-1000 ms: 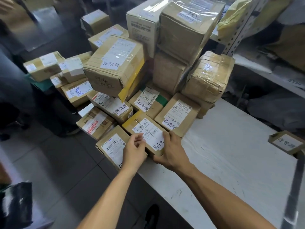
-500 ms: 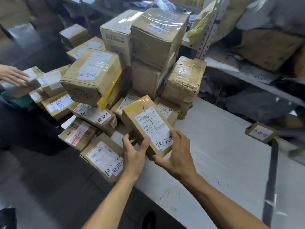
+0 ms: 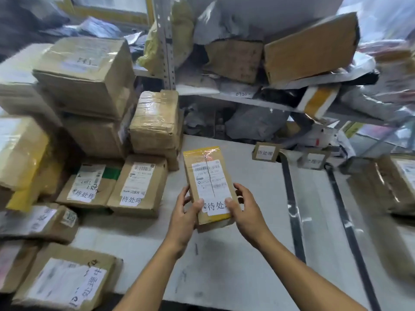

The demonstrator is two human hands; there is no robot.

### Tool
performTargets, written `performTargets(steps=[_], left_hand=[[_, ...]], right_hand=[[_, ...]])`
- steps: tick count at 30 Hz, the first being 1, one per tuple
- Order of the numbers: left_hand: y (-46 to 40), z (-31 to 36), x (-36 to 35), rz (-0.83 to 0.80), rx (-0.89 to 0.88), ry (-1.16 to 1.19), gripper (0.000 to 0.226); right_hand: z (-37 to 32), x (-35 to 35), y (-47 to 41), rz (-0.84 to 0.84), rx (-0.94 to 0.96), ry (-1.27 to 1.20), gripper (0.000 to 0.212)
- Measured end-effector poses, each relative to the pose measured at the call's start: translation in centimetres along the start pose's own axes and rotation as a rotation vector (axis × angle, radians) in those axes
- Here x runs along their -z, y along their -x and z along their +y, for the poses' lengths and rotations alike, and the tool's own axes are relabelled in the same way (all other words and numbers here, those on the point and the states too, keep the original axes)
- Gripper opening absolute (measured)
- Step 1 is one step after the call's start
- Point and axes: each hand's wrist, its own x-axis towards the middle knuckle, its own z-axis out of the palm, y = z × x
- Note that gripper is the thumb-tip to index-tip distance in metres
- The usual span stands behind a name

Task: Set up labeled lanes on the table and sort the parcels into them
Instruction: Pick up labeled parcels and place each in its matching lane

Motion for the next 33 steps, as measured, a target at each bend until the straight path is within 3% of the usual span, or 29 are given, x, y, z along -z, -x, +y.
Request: performTargets(steps=[6, 11, 20, 30, 33], left_hand=[[-4.0, -1.8, -7.1, -0.117, 0.121, -0.117, 0.05], [-6.6, -3.3, -13.2, -0.179, 0.165, -0.237, 0.05], [-10.2, -4.6, -21.2, -0.105, 0.171, -0.363, 0.048], [-11.2, -6.2, -22.6, -0.108, 0.172, -0.422, 0.05], [-10.9, -5.9, -21.9, -0.1, 0.203, -0.434, 0.056]], right_hand=[[3.1, 5.8, -0.5, 0.1, -0.177, -0.098, 0.029], [5.8, 9.7, -2.1, 0.24, -0.312, -0.082, 0.033], [8.4, 15.0, -8.0, 0.305, -0.402, 0.106, 0.032], [10.4, 15.6, -9.9, 0.2, -0.524, 0.225, 0.031], [9.1, 15.7, -9.3, 0.298, -0.458, 0.277, 0.04]])
